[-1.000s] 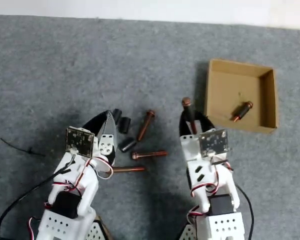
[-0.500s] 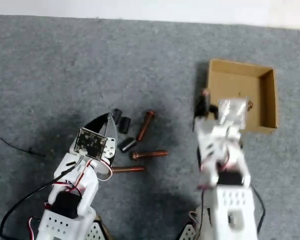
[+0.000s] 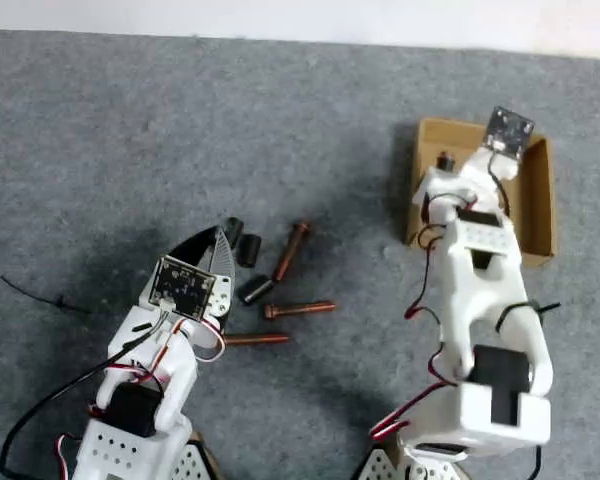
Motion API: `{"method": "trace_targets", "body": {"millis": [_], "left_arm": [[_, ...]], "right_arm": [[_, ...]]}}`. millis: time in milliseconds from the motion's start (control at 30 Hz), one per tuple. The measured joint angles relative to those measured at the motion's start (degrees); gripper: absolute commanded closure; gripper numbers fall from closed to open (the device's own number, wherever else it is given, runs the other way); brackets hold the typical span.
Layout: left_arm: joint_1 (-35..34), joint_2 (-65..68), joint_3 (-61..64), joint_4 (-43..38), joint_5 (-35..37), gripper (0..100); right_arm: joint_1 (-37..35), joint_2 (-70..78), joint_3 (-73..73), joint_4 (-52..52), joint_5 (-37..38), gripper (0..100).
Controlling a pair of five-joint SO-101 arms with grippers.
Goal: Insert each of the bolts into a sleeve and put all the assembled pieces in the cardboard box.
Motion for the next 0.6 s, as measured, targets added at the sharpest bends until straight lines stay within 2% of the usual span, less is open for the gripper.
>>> {"method": "trace_targets", "body": {"millis": [200,433,600], "left_arm": [[0.0,0.0,0.0,-0.1,-0.1,99],[0.0,0.0,0.0,-0.1,-0.1,99],[0.0,0.0,0.0,-0.1,-0.1,99]], "right_arm": [[0.1,2.1,-0.4,0.0,0.0,97.3],[0.1,1.9,-0.7,-0.1,0.0,74.6],[0.2,1.9,-1.4,-0.1,0.0,74.3]]}}
